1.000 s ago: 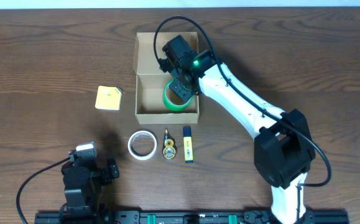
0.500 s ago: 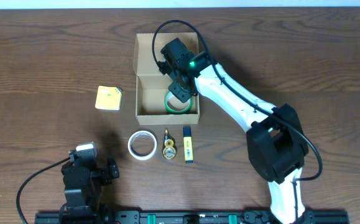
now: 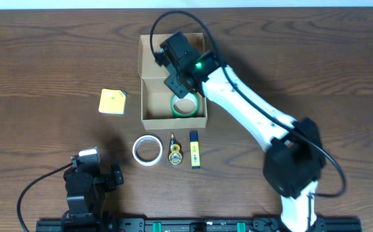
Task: Pack container
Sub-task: 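Move the right gripper to the yellow highlighter and grasp it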
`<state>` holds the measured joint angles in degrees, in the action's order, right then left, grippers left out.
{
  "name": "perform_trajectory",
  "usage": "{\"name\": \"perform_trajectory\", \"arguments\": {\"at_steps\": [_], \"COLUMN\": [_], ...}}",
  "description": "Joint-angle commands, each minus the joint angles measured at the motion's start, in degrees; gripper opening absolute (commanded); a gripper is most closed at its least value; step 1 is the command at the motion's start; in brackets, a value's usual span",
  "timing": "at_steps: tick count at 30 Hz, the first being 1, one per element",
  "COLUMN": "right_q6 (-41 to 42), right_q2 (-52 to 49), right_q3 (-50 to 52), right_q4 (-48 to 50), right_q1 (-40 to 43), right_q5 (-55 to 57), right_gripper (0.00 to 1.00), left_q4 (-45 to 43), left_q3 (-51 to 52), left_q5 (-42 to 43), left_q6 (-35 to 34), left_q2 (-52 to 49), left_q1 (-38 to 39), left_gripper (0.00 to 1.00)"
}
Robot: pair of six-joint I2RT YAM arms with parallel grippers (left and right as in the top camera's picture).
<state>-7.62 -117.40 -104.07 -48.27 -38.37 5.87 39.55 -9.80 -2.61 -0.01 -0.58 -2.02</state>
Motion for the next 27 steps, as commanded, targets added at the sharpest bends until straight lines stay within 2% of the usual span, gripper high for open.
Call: {"name": "perform_trajectory", "arguments": {"at_steps": [1,2,4,7,10,14,19,23,27], "right_q6": [6.97,9.94,17.07,30.42,35.36,38.51,43.52,54.53,66.82], "right_q2": [8.92,11.04,14.36,17.07,18.49,26.38,39.06,43.08,40.24], "right_q3": [-2.49,-2.49,-2.45,-1.42,2.12,16.17,36.26,48.61,51.39], "right_q4": [-2.6,-5.53,-13.2,-26.77,-31.26,-27.34,-17.66,-7.32,-3.39], "right_q1": [-0.52,-0.5,-0.5,-0.46,-0.83,-2.45,-4.07,-9.86,-14.97], "right_q5": [3.23,3.21,3.89,6.27,8.24,8.22,1.18,0.24,1.86], "right_gripper": [0.81,0.89,0.95,0.97,0.99,0.99,0.99,0.99,0.99], "left_q4": [0.07,0.07,0.07,0.07,0.07,0.07,0.07,0.07,0.07], "left_q3": [0.66,0.66,0.66,0.66,0.66,0.66,0.66,0.66,0.66], "left_q5": [-0.81,-0.81,-0.81,-0.81,-0.81,-0.81,-0.81,-0.81,-0.81], "left_q6": [0.46,0.46,0.46,0.48,0.48,0.48,0.46,0.46,0.46], "left_q2": [0.35,0.35,0.35,0.35,0.35,0.35,0.35,0.35,0.35], "left_q1": [0.07,0.07,0.07,0.07,0.07,0.07,0.07,0.07,0.07], "left_gripper": [0.95,0.95,0.95,0.95,0.95,0.96,0.95,0.95,0.95]}}
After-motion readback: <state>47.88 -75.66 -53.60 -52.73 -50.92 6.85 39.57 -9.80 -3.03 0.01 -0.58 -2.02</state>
